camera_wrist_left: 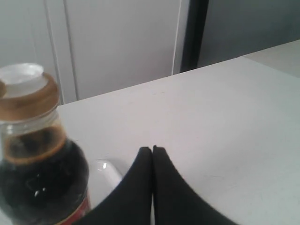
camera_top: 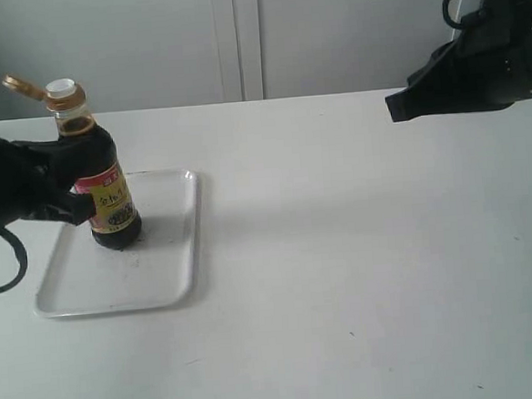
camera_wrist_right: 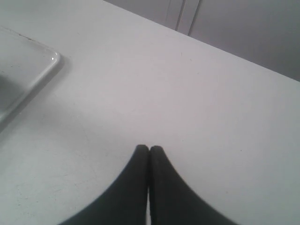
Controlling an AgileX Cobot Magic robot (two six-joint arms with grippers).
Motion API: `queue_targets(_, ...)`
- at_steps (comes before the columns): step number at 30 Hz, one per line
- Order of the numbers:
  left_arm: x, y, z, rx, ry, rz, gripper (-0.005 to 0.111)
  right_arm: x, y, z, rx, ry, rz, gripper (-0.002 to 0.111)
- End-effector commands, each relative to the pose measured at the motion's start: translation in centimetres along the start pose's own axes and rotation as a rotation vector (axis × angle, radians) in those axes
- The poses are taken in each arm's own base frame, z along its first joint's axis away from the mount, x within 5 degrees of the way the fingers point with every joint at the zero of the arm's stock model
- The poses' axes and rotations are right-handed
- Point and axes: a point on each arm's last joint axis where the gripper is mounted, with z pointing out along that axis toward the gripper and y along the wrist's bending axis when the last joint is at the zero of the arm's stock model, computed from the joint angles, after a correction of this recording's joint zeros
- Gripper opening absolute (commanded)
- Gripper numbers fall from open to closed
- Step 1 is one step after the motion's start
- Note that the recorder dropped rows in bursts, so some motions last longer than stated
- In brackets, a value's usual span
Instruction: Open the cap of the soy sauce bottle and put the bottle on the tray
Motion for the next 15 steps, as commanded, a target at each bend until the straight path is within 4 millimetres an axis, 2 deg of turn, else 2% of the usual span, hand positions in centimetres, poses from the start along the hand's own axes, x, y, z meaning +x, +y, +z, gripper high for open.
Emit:
queue_targets(1, -1.9, 0.0, 0.8, 0.046, 0.028, -0.024, 0.0, -0.1, 0.0, 0.0, 0.009, -0.018, -0.019, 0.0)
queue_targets(9, -7.1, 0.3, 2.3, 0.072, -0.003, -0.048, 0.0, -0.2, -0.1, 0.0, 0.015, -0.028, -0.012, 0.0)
queue_targets(15, -11.0, -0.5, 3.8, -0.062, 0.024, 0.075, 0.0, -0.2, -0.1, 0.0, 0.016, -0.03, -0.018, 0.0)
